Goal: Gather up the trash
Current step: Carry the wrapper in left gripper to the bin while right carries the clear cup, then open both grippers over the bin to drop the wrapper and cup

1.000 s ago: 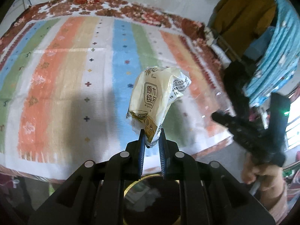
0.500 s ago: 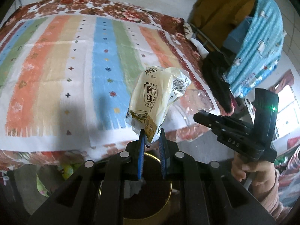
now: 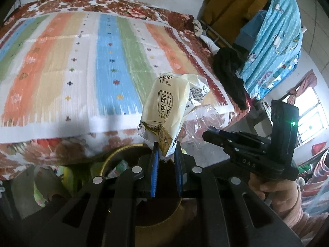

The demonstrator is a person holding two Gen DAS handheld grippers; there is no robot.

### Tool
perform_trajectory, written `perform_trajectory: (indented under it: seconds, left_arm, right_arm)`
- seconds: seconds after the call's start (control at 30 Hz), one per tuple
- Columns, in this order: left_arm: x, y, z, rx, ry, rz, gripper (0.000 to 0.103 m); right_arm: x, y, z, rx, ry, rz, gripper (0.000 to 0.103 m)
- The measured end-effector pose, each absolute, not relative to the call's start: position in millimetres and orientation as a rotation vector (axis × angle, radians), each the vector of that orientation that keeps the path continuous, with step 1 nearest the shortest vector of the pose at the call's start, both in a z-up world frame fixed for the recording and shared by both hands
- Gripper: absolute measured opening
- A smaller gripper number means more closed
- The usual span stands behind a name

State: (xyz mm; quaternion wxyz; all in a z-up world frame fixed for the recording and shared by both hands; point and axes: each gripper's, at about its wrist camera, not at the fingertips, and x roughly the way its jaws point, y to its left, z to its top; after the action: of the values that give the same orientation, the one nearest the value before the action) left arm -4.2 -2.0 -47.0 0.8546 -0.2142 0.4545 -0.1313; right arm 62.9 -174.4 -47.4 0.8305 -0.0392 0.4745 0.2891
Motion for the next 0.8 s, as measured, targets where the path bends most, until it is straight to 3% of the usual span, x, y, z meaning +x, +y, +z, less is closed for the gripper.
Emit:
perform_trajectory:
  seconds: [0.8]
  left_arm:
    - [-61, -27, -93, -0.441, 1.063, -0.271, 0.014]
  right_arm:
    - [-1, -185, -77, -0.068, 1.086, 0.634, 0.022]
